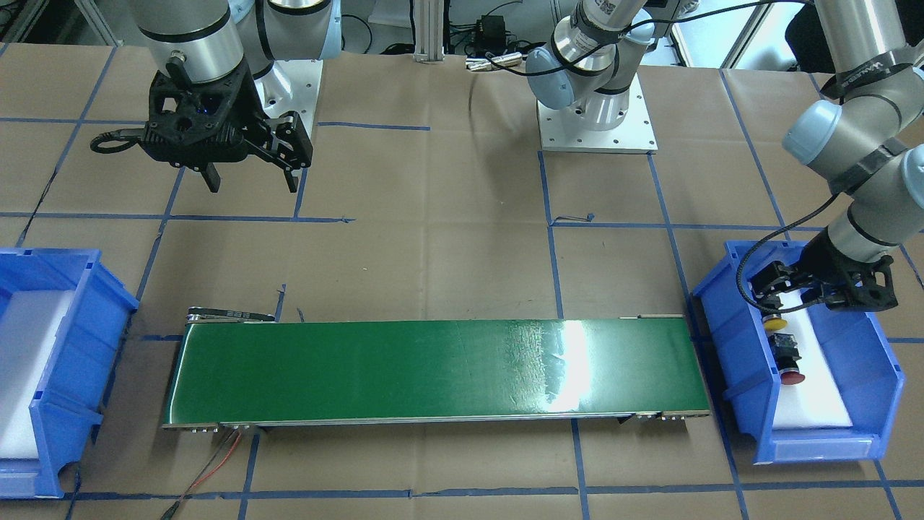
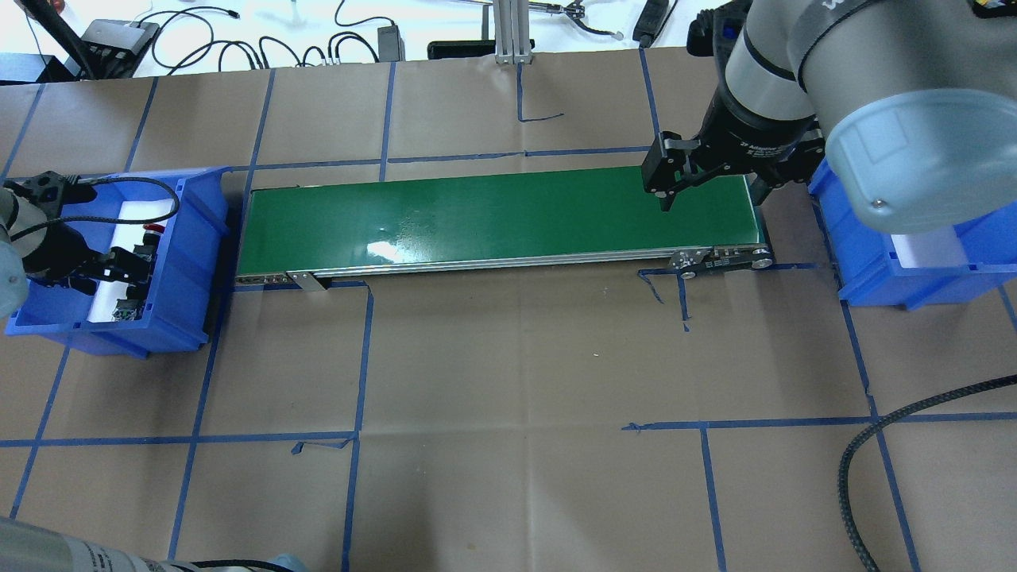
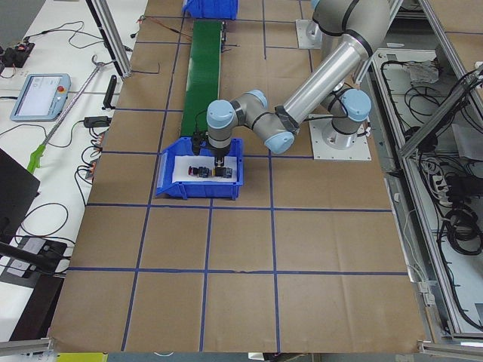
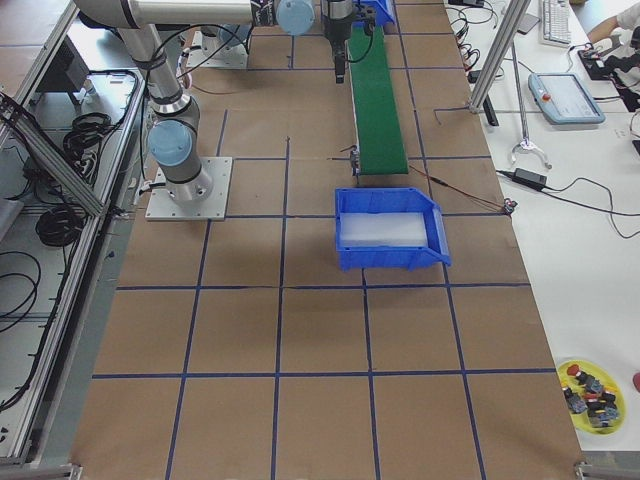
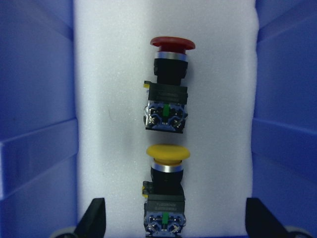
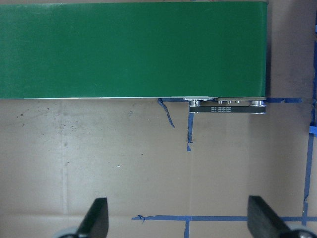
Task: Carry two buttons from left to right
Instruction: 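Move the left gripper into the bin and grasp the yellow-capped button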
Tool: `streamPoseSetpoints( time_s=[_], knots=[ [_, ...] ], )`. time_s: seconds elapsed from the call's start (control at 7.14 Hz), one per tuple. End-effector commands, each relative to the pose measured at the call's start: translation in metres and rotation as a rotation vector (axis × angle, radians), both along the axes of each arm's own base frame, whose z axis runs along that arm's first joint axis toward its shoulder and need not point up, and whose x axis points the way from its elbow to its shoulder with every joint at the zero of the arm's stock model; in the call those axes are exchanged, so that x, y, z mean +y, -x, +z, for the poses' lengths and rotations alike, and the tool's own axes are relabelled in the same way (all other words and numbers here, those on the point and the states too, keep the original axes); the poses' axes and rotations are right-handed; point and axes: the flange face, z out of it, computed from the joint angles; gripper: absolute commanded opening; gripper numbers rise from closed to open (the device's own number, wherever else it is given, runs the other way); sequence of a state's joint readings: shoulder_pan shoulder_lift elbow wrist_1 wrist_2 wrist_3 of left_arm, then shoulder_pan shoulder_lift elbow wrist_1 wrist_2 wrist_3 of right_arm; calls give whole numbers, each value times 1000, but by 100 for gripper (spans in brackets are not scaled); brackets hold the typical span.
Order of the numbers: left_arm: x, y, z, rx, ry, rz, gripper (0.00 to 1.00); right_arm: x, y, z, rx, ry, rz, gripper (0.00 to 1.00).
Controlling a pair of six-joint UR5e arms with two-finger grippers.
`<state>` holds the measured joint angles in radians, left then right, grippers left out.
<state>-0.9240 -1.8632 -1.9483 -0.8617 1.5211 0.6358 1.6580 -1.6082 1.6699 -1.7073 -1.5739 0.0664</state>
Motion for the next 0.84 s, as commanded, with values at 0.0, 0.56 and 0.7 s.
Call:
streamPoseSetpoints(
  time_s=[0.0,0.56,0.7],
  knots=[
    [8,4,-28,-10,-1,0,99,-1,1,0,0,2,1,100],
    [7,1,-29,-11,-2,0,67,-1,0,6,-2,19,1,100],
    [6,1,-29,-12,2,2,46,-2,0,3,-1,14,2,100]
  ],
)
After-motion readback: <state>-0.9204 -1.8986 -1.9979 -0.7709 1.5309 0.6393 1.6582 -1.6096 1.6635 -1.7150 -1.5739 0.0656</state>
